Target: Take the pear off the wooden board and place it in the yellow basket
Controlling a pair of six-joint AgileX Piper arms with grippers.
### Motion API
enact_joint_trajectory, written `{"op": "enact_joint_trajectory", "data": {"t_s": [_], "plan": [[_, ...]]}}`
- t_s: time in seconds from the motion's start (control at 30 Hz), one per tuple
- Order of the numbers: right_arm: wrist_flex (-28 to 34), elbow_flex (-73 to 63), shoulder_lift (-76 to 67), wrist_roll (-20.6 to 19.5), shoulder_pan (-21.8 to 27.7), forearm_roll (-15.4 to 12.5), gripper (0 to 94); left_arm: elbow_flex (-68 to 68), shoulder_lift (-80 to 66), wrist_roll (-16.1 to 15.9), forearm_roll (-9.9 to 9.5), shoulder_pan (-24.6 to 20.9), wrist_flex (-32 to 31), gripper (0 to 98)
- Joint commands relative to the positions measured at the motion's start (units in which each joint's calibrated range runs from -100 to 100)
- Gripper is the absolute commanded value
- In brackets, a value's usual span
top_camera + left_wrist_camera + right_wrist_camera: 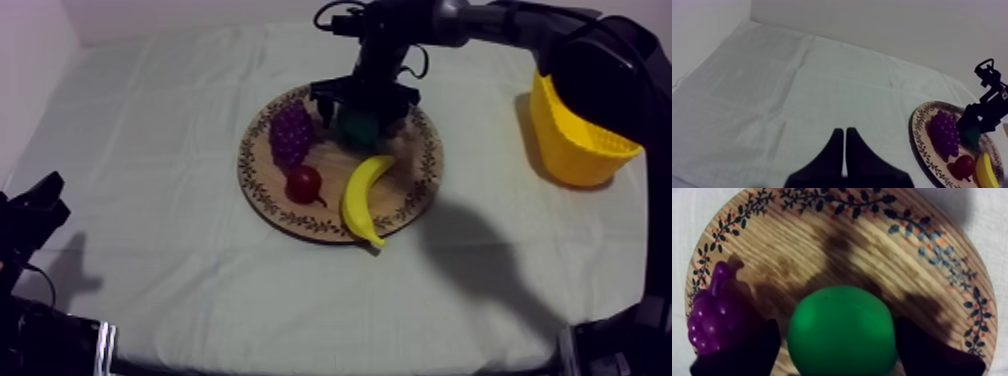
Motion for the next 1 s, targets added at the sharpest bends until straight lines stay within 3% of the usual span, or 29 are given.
{"op": "enact_joint_trajectory", "data": {"t_s": [0.0,0.17,0.33,0.47,0.7,0.97], "plan": [[-0.15,-0.19,0.01,-0.09,0.04,0.18,53.9,0.05,0.0,0.0,0.02,-0.02,-0.01,0.1],[-0.05,-0.58,-0.14,-0.09,0.12,0.64,35.2,0.05,0.0,0.0,0.02,-0.02,-0.01,0.1],[0.65,-0.01,-2.77,0.65,1.12,0.55,26.0,0.05,0.0,0.0,0.02,-0.02,-0.01,0.1],[0.89,3.98,-10.21,1.51,2.47,-0.17,26.6,0.05,0.0,0.0,0.02,-0.02,-0.01,0.1],[3.32,11.51,-27.33,0.86,4.53,1.99,26.9,0.05,0.0,0.0,0.02,-0.02,-0.01,0.1],[7.19,15.71,-40.6,0.29,12.41,3.95,29.3,0.05,0.0,0.0,0.02,-0.02,-0.01,0.1]]}}
